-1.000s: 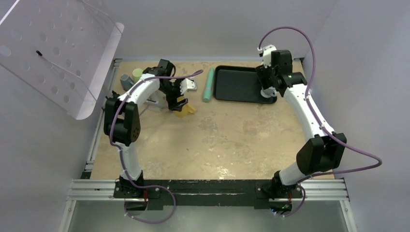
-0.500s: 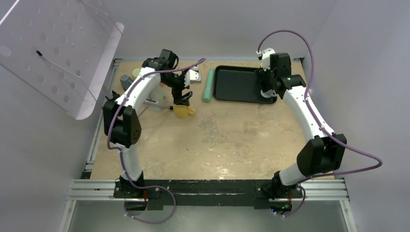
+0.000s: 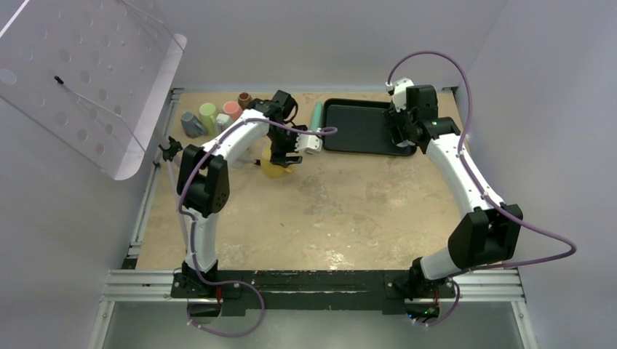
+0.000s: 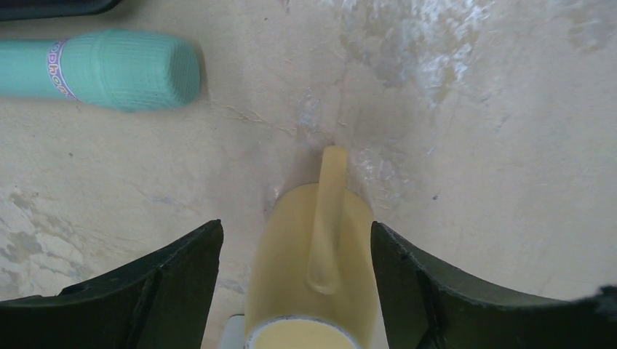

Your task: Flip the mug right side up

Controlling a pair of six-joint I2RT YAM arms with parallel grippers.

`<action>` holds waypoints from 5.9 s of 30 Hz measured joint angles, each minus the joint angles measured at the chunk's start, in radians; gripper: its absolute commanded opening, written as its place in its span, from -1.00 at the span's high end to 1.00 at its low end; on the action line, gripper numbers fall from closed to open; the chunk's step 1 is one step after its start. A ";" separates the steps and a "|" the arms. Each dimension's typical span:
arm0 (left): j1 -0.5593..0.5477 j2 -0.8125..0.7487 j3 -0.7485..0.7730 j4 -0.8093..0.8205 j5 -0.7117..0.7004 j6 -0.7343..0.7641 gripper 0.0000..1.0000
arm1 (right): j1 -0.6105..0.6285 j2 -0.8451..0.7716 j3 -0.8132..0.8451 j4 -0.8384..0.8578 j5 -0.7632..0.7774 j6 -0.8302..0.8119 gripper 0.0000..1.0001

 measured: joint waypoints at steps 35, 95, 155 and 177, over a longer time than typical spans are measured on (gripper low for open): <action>0.045 -0.047 0.051 0.195 0.031 -0.660 1.00 | 0.017 -0.126 -0.105 0.150 -0.253 0.272 -0.80; 0.063 -0.170 0.052 0.299 -0.430 -1.056 -1.00 | 0.134 0.765 0.623 -0.220 -0.004 0.222 1.00; 0.282 0.503 0.597 0.258 -0.501 -1.476 -0.05 | 0.105 0.281 0.315 -0.174 0.005 0.262 -0.15; 0.259 0.398 0.690 0.328 -0.430 -0.825 -1.00 | 0.105 0.227 0.253 -0.186 0.042 0.257 -0.16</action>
